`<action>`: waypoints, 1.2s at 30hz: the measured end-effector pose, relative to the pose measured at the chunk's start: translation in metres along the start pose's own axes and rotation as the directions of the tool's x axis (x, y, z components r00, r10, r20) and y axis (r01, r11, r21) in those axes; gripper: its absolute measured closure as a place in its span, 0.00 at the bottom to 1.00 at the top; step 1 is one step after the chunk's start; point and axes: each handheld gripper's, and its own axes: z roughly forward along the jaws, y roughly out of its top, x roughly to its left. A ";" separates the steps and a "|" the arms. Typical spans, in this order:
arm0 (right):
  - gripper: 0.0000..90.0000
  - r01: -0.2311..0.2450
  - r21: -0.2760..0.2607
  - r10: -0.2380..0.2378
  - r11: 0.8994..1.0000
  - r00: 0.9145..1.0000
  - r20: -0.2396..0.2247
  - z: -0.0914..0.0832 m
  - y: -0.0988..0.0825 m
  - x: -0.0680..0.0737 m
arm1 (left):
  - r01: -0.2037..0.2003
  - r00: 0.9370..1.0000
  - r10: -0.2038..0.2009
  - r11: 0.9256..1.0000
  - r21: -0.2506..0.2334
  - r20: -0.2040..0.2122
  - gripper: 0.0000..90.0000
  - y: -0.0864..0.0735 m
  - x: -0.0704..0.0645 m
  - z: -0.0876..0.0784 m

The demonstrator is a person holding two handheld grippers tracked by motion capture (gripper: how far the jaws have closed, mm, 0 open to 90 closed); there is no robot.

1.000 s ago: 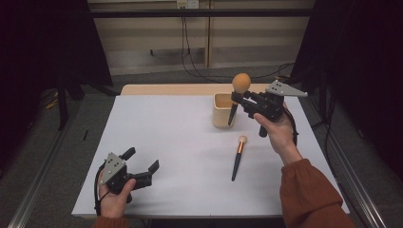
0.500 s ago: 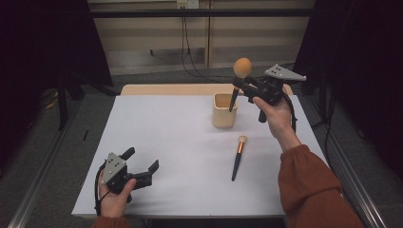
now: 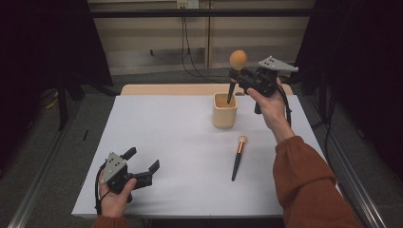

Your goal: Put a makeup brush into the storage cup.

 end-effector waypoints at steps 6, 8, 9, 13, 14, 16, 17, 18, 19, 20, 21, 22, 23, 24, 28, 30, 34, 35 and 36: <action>0.72 0.005 0.016 -0.005 1.000 1.000 -0.002 0.007 -0.007 -0.002 | -0.003 1.000 0.003 1.000 -0.003 0.000 0.04 0.001 0.000 -0.001; 0.72 0.005 0.029 -0.005 1.000 1.000 -0.001 0.008 -0.010 -0.003 | 0.001 1.000 -0.001 1.000 0.003 0.001 0.04 0.000 0.000 0.000; 0.72 0.006 0.034 -0.006 0.999 1.000 0.001 0.009 -0.012 -0.004 | -0.002 1.000 0.002 1.000 0.005 0.004 0.04 0.000 0.001 0.000; 0.72 0.012 0.057 -0.012 0.998 1.000 -0.002 0.012 -0.016 -0.006 | -0.021 1.000 0.021 1.000 0.011 0.015 0.03 0.000 -0.001 0.001; 0.72 0.013 0.063 -0.013 0.998 1.000 -0.002 0.013 -0.017 -0.006 | -0.021 1.000 0.021 1.000 0.009 0.014 0.03 0.000 -0.001 0.001; 0.72 0.014 0.066 -0.014 0.998 1.000 0.003 0.013 -0.020 -0.007 | -0.025 1.000 0.025 1.000 0.009 0.017 0.03 0.000 -0.001 0.001; 0.72 0.012 0.067 -0.012 0.998 1.000 0.003 0.014 -0.021 -0.007 | -0.020 1.000 0.020 1.000 0.009 0.017 0.03 0.000 -0.001 0.001; 0.72 0.011 0.072 -0.011 0.997 1.000 0.004 0.014 -0.021 -0.007 | -0.022 1.000 0.022 1.000 0.011 0.018 0.03 0.000 -0.001 0.001; 0.72 0.010 0.070 -0.011 0.997 1.000 0.005 0.014 -0.023 -0.007 | -0.025 1.000 0.025 1.000 0.009 0.019 0.03 0.000 -0.001 0.001; 0.72 0.011 0.069 -0.012 0.998 1.000 0.008 0.014 -0.024 -0.007 | -0.035 0.999 0.035 0.999 0.009 0.024 0.03 0.000 0.000 0.001; 0.72 0.012 0.069 -0.012 0.998 1.000 0.011 0.015 -0.024 -0.007 | -0.038 0.999 0.038 0.999 0.010 0.023 0.03 0.000 0.000 0.001; 0.72 0.015 0.069 -0.015 0.997 1.000 0.010 0.015 -0.025 -0.007 | -0.038 0.999 0.037 0.999 0.009 0.022 0.03 0.000 -0.001 0.001; 0.72 0.014 0.071 -0.014 0.997 1.000 0.007 0.015 -0.026 -0.007 | -0.037 0.999 0.037 0.999 0.009 0.021 0.03 0.000 0.000 0.001; 0.72 0.012 0.072 -0.012 0.997 1.000 0.007 0.015 -0.026 -0.007 | -0.035 0.999 0.035 0.999 0.008 0.020 0.03 0.000 0.000 0.001; 0.72 0.003 0.078 -0.004 0.997 1.000 0.011 0.015 -0.031 -0.009 | -0.036 0.999 0.036 0.999 0.008 0.020 0.03 -0.001 0.000 0.001; 0.72 -0.003 0.083 0.002 0.997 1.000 0.015 0.016 -0.035 -0.011 | -0.032 0.999 0.032 0.999 0.010 0.019 0.03 -0.001 -0.001 0.002; 0.72 -0.014 0.087 0.013 0.996 1.000 0.018 0.017 -0.039 -0.013 | -0.031 0.999 0.030 0.999 0.017 0.016 0.03 -0.001 0.000 0.002; 0.72 -0.015 0.086 0.014 0.996 1.000 0.019 0.018 -0.040 -0.013 | -0.030 0.999 0.030 0.999 0.017 0.015 0.03 -0.001 0.000 0.002; 0.72 -0.015 0.089 0.013 0.996 1.000 0.018 0.018 -0.041 -0.014 | -0.030 0.999 0.030 0.999 0.016 0.015 0.03 -0.001 0.000 0.002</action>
